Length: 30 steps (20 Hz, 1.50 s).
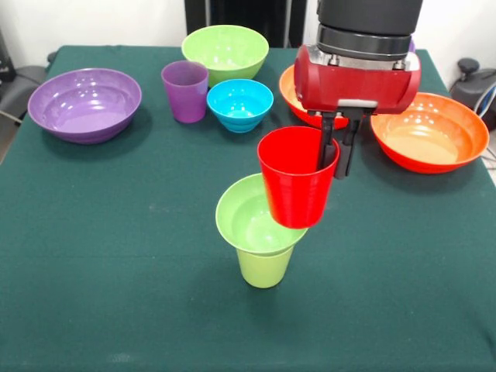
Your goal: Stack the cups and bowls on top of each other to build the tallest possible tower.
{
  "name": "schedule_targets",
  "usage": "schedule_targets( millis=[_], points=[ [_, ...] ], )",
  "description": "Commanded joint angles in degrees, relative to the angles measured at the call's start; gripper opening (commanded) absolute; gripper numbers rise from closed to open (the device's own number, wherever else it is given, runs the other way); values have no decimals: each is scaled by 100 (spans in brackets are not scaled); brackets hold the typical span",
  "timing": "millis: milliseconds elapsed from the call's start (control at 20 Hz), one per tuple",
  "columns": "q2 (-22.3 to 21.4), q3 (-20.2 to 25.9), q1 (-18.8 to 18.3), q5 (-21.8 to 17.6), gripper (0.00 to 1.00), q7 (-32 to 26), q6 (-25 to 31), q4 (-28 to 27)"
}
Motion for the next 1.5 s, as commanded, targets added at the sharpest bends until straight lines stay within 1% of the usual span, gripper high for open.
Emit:
schedule_targets(
  millis=[50, 250, 450, 1000, 1100, 1250, 1500],
  points=[
    [327, -7, 113, -348, 0, 296, -226, 361],
    [325, -61, 131, -374, 0, 319, -320, 388],
    [315, -11, 69, -356, 0, 232, -394, 431],
    [321, 102, -69, -325, 0, -51, -346, 428],
    [322, 111, -77, -314, 0, -35, -354, 463],
    [288, 21, -29, -326, 0, 151, -487, 576],
    [221, 21, -55, -319, 0, 171, -553, 741]
  ],
)
